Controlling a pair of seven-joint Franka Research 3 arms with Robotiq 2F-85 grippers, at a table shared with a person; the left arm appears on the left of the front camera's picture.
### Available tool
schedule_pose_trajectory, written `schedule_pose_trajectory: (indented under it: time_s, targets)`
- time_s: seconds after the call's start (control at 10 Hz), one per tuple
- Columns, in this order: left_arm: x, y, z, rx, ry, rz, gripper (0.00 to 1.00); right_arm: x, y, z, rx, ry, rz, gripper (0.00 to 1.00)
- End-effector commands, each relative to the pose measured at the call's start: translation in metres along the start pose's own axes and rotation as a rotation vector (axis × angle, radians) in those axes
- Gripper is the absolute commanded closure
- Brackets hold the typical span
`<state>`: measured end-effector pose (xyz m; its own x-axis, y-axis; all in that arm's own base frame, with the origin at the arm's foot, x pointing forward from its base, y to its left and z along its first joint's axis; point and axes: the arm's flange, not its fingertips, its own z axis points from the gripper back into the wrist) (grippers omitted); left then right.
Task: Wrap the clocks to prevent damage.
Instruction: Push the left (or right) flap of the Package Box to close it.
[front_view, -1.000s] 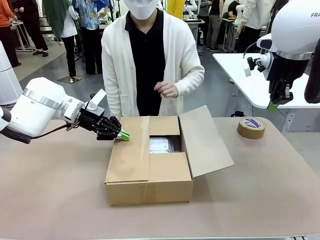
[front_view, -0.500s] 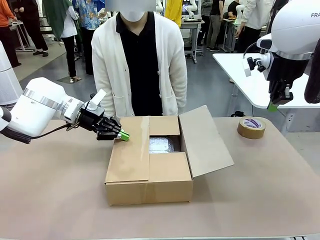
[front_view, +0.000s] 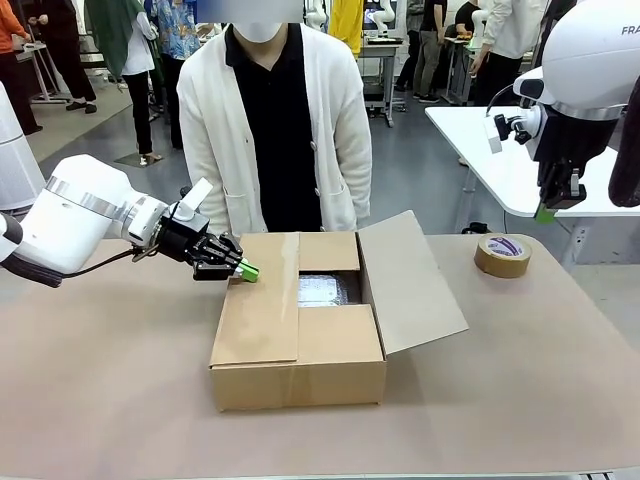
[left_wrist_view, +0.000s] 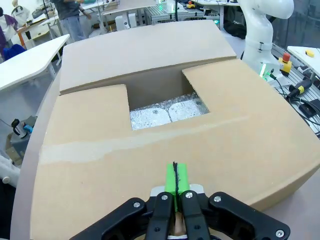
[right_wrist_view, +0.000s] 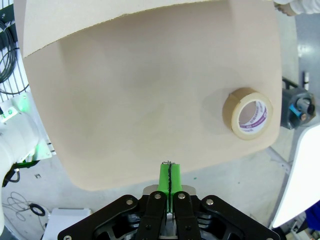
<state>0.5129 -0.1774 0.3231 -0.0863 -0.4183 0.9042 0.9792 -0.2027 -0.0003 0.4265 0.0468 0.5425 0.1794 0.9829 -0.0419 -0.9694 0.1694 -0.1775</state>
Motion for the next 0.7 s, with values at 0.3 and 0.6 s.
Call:
schedule_pose_trajectory:
  time_s: [0.3,0.6]
  targets:
    - [-0.0046,0.0006,-0.0012,0.006,0.005,0.008,1.0,-0.0005,0.0011,0.0015,0.005,0.003,-0.001,0.99]
    - [-0.0046,0.0006,-0.0012,0.006,0.005,0.008,1.0,-0.0005,0.0011,0.0015,0.005,0.003,-0.001,0.99]
